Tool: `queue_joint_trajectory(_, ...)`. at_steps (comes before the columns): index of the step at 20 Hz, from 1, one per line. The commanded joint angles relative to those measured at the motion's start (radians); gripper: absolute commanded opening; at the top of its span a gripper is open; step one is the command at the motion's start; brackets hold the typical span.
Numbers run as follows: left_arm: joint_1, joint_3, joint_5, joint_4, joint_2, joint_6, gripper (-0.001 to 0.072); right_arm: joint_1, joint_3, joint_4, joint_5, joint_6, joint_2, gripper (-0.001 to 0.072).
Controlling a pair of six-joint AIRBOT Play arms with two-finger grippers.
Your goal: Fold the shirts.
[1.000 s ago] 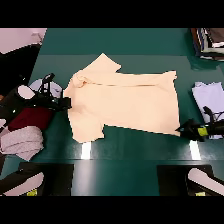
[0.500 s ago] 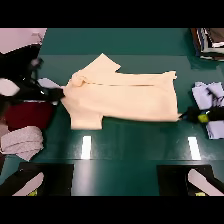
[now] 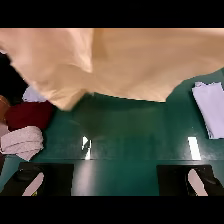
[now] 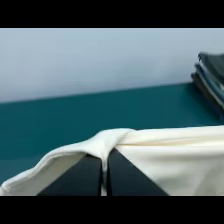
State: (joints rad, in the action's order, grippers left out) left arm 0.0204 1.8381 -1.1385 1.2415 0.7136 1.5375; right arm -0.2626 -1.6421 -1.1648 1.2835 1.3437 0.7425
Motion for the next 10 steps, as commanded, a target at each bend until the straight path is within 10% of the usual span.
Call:
queue_joint_trajectory(1,-0.001,0.21,-0.029,0.013,-0.007,0.034,0.0023,0.001,-0.256,-0.146,0.09,0.044,0.012,0.0018)
queue_joint_trajectory(10,0.0,-0.035,-0.248,0.0,0.28,0.033,0.0025,0.097,-0.238,-0.137,0.292,0.069,0.35,0.0018)
